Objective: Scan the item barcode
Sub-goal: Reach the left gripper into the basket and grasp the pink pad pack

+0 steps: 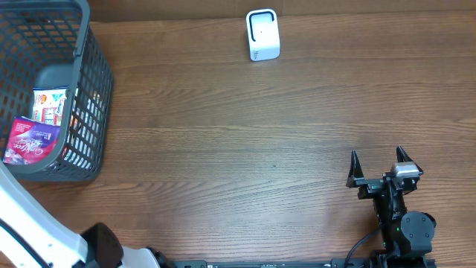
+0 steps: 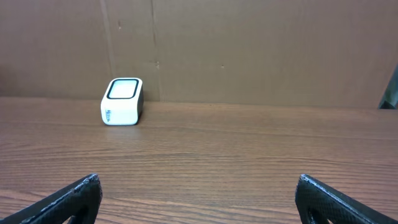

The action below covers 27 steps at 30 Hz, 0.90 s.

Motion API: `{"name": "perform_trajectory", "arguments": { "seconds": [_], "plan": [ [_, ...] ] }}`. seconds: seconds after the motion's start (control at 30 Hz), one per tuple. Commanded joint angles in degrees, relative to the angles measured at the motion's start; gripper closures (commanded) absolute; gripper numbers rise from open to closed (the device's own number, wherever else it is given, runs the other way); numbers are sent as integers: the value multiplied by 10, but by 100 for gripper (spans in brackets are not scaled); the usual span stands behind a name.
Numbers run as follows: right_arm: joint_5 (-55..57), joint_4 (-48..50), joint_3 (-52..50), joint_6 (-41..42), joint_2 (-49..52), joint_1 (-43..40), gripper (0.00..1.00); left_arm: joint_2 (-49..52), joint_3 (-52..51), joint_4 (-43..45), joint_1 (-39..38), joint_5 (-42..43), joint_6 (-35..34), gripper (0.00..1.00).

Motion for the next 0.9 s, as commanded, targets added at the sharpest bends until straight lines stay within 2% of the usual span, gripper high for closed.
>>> {"name": "perform_trajectory", "arguments": {
  "seconds": [0.0, 0.87],
  "plan": [
    [3, 3, -6, -1, -6, 1, 0, 33, 9, -1, -1, -5, -33, 0],
    [3, 3, -6, 0, -6, 1, 0, 256, 9, -8, -1, -21, -29, 0]
  ]
}}
